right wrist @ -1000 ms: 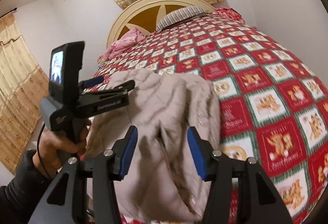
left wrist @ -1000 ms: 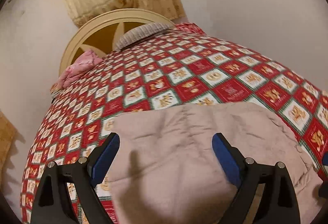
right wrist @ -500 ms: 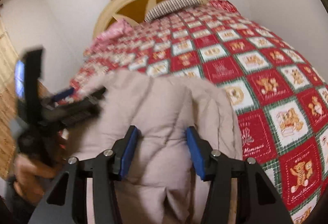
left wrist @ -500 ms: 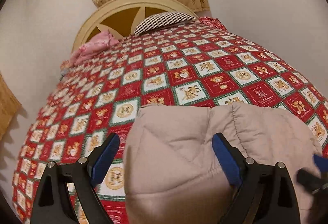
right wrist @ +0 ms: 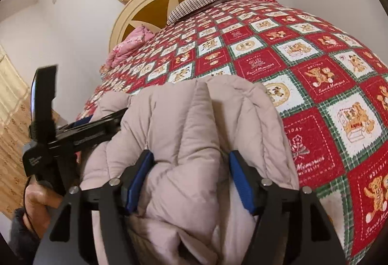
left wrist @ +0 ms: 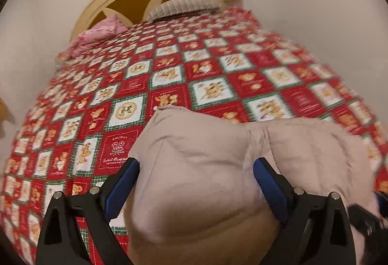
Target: Fold large clothes
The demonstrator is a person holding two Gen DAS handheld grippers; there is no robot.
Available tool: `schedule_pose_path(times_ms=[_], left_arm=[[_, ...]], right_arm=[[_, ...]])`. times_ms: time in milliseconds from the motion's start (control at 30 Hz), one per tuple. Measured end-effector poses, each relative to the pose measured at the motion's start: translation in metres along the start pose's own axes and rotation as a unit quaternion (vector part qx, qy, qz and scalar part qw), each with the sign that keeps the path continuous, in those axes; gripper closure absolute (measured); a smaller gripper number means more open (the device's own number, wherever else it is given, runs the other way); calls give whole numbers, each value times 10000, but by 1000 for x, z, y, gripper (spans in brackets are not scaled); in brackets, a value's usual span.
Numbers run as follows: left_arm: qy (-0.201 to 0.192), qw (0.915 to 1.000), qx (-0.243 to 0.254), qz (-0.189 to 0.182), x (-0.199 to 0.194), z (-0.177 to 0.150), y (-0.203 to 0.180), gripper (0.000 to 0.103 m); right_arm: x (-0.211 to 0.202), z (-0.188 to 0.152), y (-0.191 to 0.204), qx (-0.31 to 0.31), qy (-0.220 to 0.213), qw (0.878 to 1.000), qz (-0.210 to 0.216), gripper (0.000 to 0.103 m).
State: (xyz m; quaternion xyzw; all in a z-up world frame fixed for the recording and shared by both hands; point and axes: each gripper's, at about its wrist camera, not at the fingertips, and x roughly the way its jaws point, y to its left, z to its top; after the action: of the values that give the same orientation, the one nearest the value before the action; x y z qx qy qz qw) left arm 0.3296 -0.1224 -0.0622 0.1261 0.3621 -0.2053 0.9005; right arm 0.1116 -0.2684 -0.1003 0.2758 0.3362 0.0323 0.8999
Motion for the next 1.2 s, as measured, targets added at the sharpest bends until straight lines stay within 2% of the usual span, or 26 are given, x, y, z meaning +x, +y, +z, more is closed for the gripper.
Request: schedule_pose_path(times_ms=[33, 100, 133, 167, 267, 333, 400, 433, 500, 533, 600, 633, 700, 767, 800, 833, 867, 900, 933, 967, 1067, 1100, 1200], left_arm=[[-215, 9994, -210, -172, -18, -5, 13, 7], [-522, 9971, -432, -356, -45, -16, 32, 7], [-635, 9958, -521, -413, -55, -22, 41, 7], [-695, 9945, -621, -470, -63, -29, 50, 7], [-656, 9898, -1021, -752, -70, -48, 71, 7], [-491, 9829, -1388, -1105, -63, -63, 81, 7], [-304, 9765, -1573, -1440, -53, -75, 83, 7], [-221, 9712, -1693, -1664, -47, -82, 82, 7], [4, 9495, -2062, -2364, -34, -93, 82, 7], [85, 9428, -2156, -2541, -30, -95, 81, 7], [102, 9385, -2155, -2696, -29, -95, 82, 6], [109, 9333, -2079, -2925, -29, -95, 82, 6], [101, 9245, -2031, -3224, -29, -95, 83, 6], [39, 9105, -2124, -3549, -28, -98, 90, 6], [17, 8991, -2276, -3738, -25, -100, 96, 6], [22, 8925, -2379, -3831, -23, -101, 100, 6], [47, 8896, -2435, -3863, -20, -102, 101, 6], [141, 8962, -2363, -3753, -17, -101, 98, 6], [319, 9122, -2130, -3485, -11, -100, 88, 3], [392, 9139, -2101, -3450, -5, -100, 84, 1], [542, 8945, -2453, -3697, 9, -107, 87, 1], [525, 8923, -2470, -3741, 11, -108, 88, 1], [386, 8981, -2323, -3715, 8, -110, 85, 1]], right_arm=[[-8, 0, -2, 68, -56, 9999, 88, 32], [-27, 2, -8, 191, -300, 9991, 242, 21], [-39, 4, -11, 201, -449, 9984, 288, 7], [-47, 6, -13, 167, -530, 9980, 299, 0], [-55, 13, -16, -101, -496, 9986, 116, 0], [-45, 14, -18, -223, -278, 9994, -53, 0], [-32, 11, -21, -219, -28, 9998, 27, 0], [-21, 8, -23, -195, 146, 9996, 132, 0], [-6, 2, -32, -58, 411, 9990, 193, 0], [3, -1, -40, 100, 565, 9978, 320, 0], [13, -6, -55, 452, 765, 9928, 802, 0], [15, -8, -62, 557, 776, 9902, 1017, 0], [13, -9, -61, 403, 773, 9892, 1183, 0], [11, -11, -59, 280, 830, 9873, 1325, 0], [10, -11, -59, 281, 836, 9866, 1376, 0], [9, -12, -57, 282, 842, 9860, 1410, 0], [10, -12, -53, 264, 867, 9850, 1468, 0], [11, -14, -49, 236, 906, 9838, 1530, 0], [14, -15, -44, 204, 964, 9827, 1568, 0], [18, -15, -41, 169, 1008, 9827, 1542, 0], [28, -11, -42, 224, 1045, 9833, 1474, 0], [28, -12, -43, 240, 1032, 9830, 1497, 0], [28, -15, -42, 150, 1008, 9835, 1494, 0]])
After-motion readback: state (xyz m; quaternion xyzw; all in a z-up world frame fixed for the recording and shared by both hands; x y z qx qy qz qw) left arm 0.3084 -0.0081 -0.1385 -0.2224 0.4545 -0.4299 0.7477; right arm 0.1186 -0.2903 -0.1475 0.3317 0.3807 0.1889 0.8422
